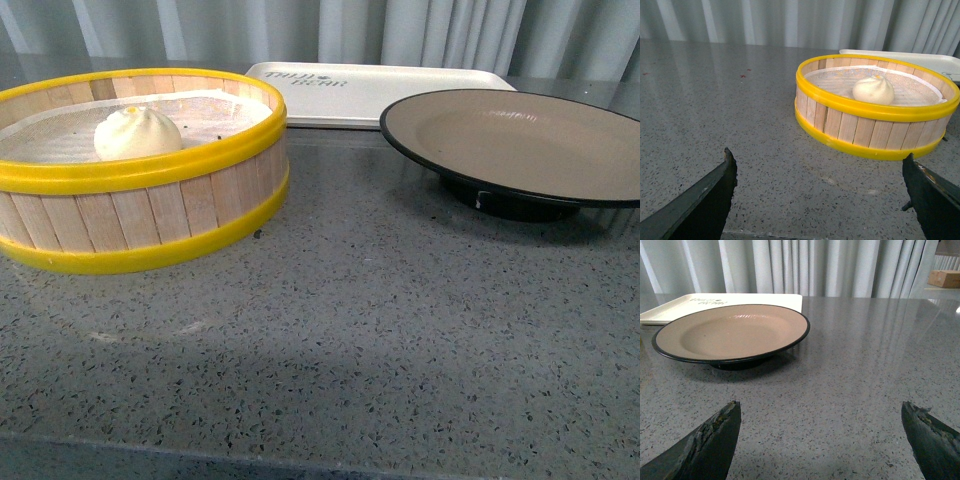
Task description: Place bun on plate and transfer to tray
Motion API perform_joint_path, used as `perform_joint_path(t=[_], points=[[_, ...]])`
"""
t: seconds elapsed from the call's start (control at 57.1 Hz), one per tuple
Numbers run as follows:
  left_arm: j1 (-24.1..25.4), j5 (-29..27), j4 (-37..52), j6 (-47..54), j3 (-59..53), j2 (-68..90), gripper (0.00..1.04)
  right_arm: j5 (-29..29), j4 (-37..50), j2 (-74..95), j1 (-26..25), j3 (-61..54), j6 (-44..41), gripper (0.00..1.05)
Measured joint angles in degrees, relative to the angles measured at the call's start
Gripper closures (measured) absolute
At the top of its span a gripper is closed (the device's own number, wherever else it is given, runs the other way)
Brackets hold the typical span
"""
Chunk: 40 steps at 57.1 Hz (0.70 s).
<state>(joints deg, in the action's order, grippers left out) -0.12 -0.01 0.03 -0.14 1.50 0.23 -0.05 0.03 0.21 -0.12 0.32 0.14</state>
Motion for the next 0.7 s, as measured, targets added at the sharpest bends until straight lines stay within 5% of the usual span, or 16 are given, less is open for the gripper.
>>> perform_joint_path(t=[0.7], points=[[0.0,0.0,0.0,0.0,0.0,0.0,0.07,0.0,0.0,0.0,0.0,0.0,0.0,0.08]])
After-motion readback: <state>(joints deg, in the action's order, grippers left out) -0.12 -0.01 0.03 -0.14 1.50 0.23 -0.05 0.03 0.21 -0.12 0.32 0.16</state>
